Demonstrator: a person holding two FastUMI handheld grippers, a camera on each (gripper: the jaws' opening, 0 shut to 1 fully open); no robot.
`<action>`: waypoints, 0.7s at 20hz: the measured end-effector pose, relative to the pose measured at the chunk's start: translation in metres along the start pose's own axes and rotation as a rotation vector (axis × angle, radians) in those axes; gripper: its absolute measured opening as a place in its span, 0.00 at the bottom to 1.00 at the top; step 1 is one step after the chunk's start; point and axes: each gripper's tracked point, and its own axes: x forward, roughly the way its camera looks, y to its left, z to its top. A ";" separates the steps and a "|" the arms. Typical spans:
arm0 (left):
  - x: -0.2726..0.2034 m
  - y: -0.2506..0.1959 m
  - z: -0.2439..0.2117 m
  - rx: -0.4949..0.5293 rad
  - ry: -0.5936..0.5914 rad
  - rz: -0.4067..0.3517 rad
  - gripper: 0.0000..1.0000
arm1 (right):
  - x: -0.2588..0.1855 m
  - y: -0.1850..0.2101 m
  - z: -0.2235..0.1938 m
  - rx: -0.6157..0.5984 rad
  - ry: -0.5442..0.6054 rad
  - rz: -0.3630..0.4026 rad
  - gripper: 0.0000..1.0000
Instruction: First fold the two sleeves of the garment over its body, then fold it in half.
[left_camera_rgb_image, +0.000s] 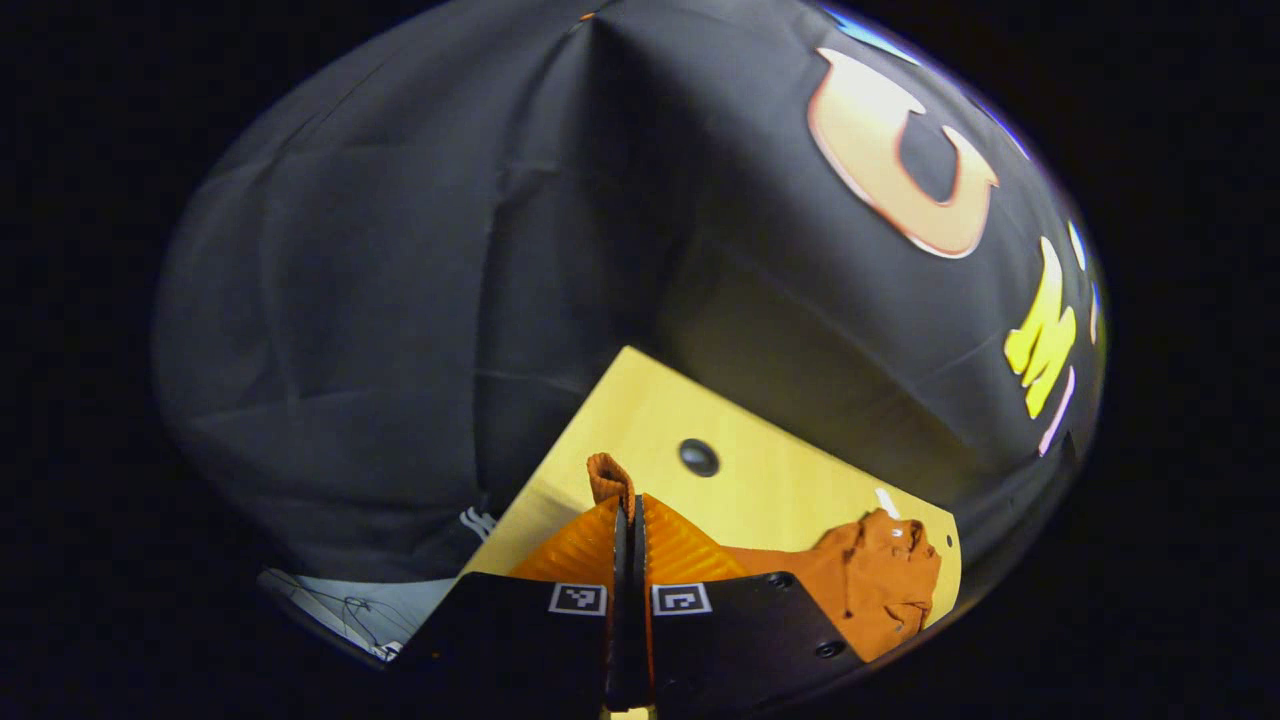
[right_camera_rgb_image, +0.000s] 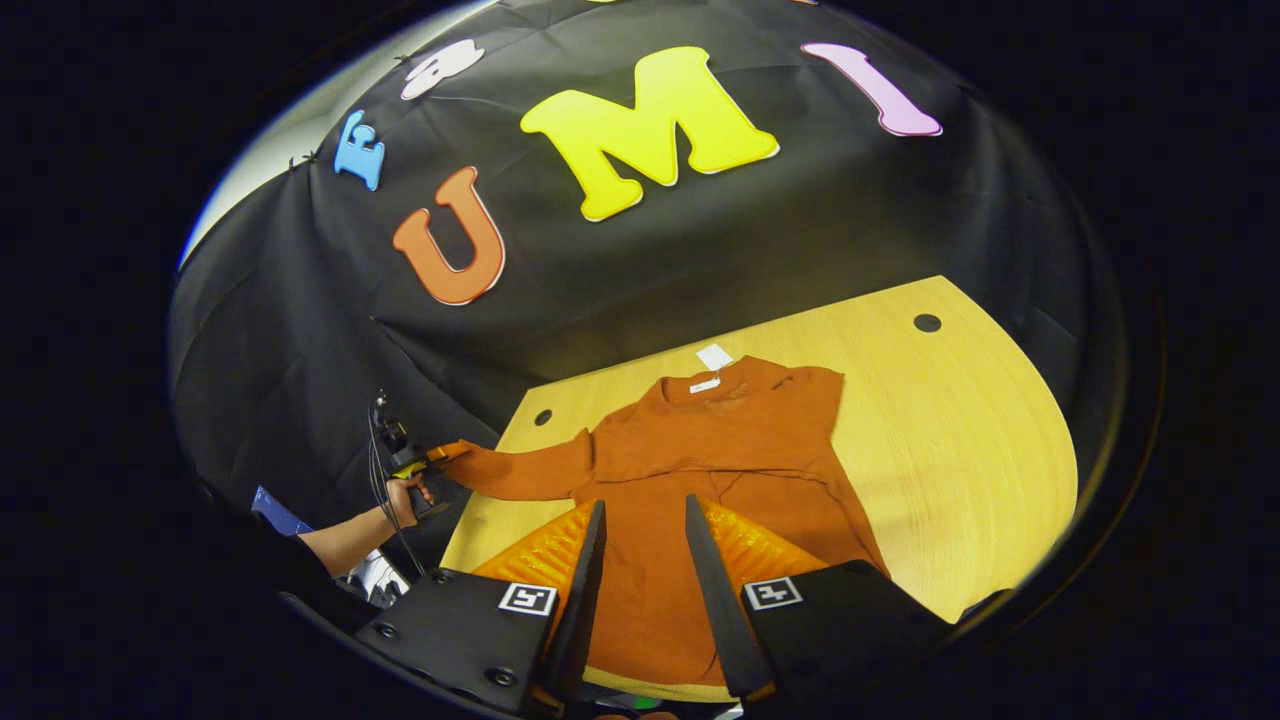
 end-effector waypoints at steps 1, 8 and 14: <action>-0.009 -0.025 0.006 0.017 -0.021 -0.019 0.03 | -0.004 0.005 0.001 -0.003 -0.009 0.022 0.53; -0.063 -0.216 0.028 0.092 -0.094 -0.168 0.02 | -0.048 -0.008 0.025 -0.023 -0.111 0.098 0.53; -0.070 -0.375 -0.010 0.224 -0.054 -0.314 0.02 | -0.103 -0.071 0.049 0.046 -0.214 0.070 0.53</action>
